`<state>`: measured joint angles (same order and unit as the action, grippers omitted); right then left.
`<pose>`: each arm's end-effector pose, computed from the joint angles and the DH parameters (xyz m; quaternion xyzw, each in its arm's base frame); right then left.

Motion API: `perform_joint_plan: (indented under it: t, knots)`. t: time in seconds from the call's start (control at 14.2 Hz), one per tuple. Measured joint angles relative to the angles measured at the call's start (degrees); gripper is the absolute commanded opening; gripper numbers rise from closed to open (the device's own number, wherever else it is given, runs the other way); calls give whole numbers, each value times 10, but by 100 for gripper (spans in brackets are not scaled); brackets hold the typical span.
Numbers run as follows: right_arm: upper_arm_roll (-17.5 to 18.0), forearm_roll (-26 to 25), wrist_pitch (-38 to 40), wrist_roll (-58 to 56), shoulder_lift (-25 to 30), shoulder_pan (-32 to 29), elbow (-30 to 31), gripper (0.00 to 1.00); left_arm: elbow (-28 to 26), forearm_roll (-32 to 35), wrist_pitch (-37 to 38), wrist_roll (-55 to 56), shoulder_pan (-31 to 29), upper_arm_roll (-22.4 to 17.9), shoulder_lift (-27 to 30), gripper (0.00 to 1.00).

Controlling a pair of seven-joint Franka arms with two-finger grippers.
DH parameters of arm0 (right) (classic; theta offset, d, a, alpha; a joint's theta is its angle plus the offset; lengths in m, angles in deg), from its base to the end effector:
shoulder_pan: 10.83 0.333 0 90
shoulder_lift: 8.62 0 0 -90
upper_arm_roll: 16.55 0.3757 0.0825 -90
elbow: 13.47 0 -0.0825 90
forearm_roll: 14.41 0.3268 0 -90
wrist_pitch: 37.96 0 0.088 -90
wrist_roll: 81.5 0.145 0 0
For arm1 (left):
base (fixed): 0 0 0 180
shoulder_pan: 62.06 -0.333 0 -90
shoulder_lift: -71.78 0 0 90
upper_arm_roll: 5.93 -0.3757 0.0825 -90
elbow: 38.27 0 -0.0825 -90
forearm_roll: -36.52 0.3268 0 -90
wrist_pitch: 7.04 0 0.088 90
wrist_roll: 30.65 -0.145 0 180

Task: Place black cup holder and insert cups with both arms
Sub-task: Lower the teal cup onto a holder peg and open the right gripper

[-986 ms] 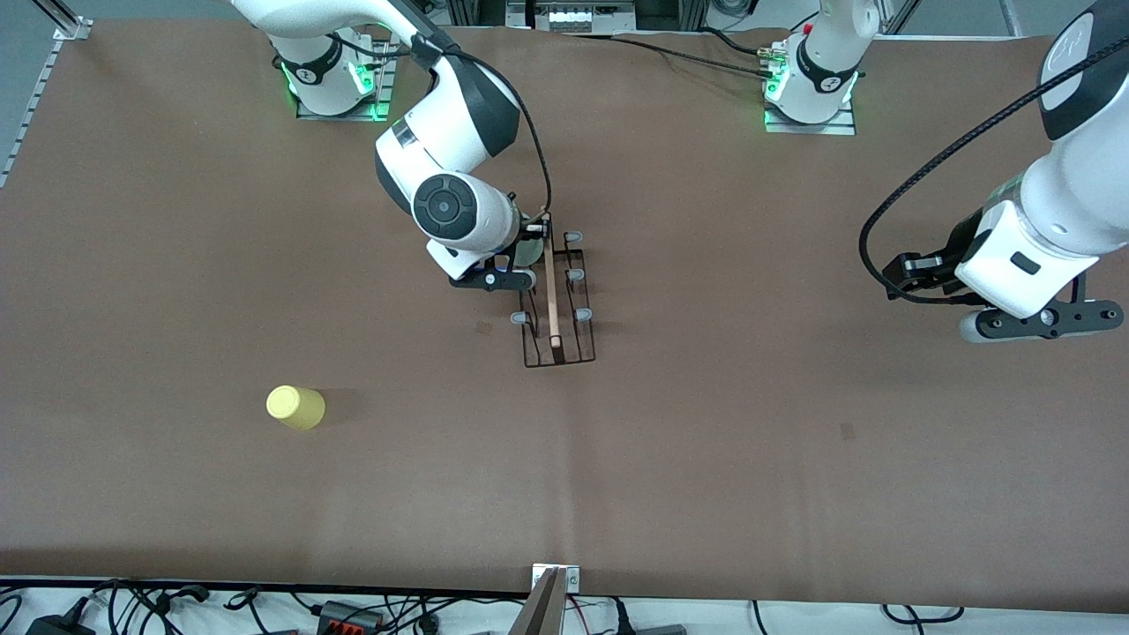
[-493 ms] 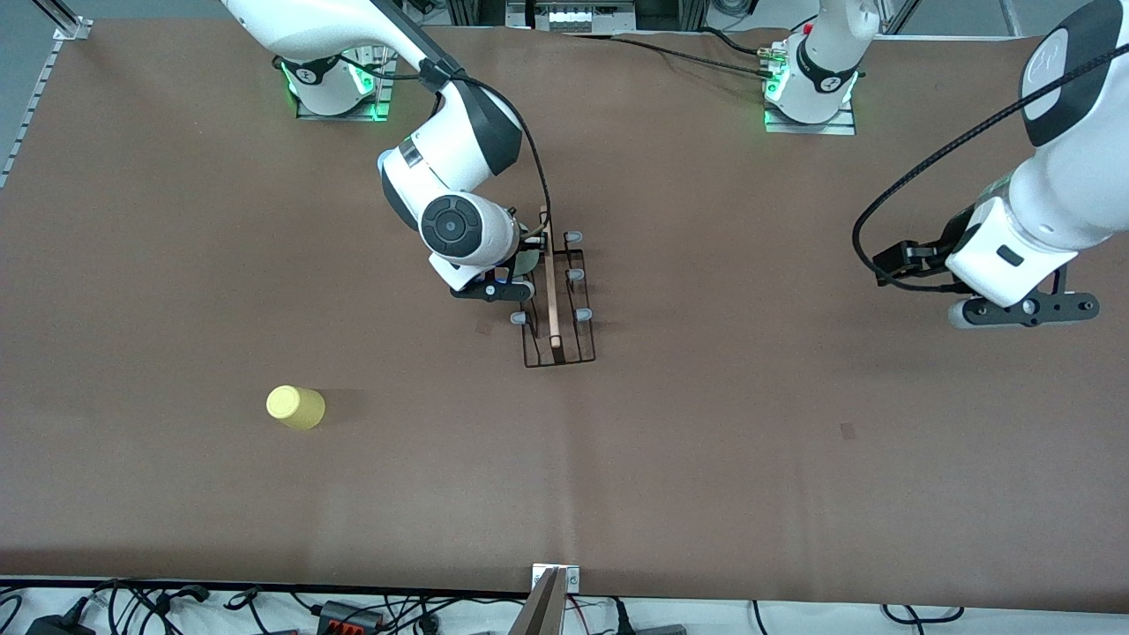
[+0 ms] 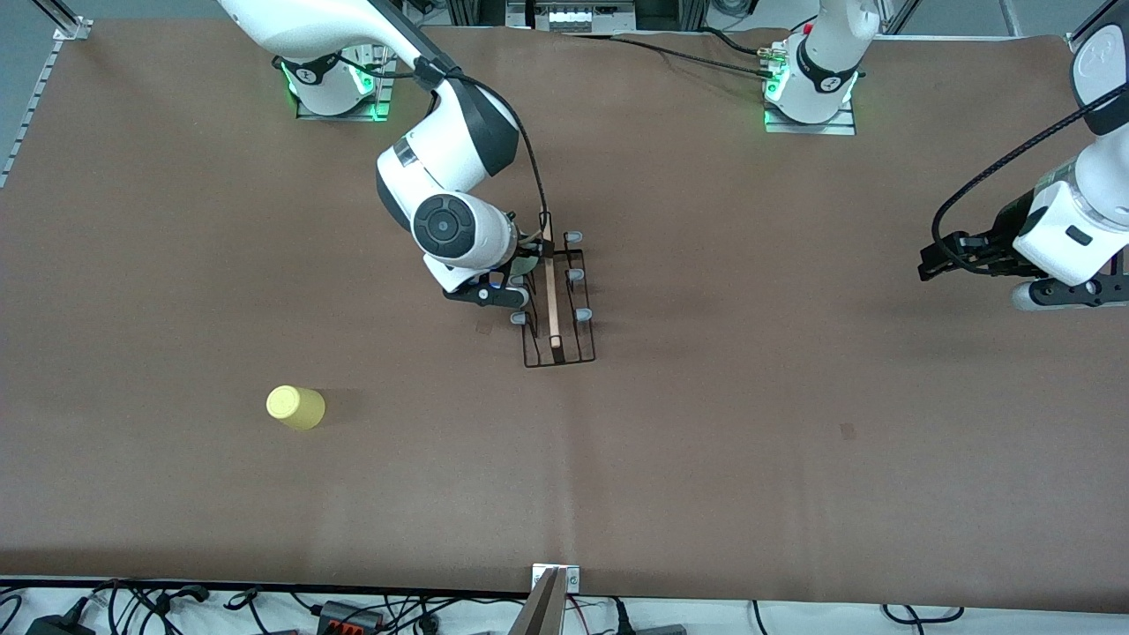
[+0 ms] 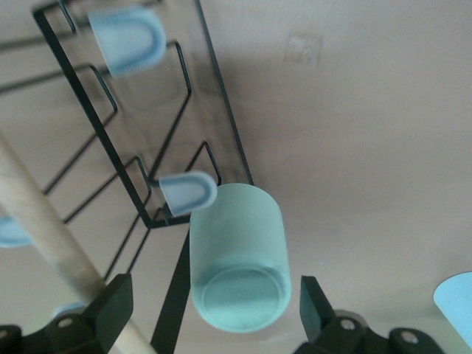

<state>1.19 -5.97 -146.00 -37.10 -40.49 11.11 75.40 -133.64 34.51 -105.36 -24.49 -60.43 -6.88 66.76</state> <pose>0.5081 0.3982 0.3687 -0.9803 0.0838 0.1731 0.0451 0.5340 -0.0113 0.5742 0.9984 0.0506 -0.0190 0.0155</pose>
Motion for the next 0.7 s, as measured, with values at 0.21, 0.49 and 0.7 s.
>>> perform_joint_plan:
  t: [0.21,0.49,0.7]
  knots:
    - [-38,-10,42,4,17,-20,-44,100,1,0,2,1,3,3,3,100]
    - [-123,-74,51,1,19,-43,-64,100,3,0,4,1,4,3,3,100]
    - [-154,-84,3,-43,-5,-73,-65,100,10,0,19,1,4,3,3,100]
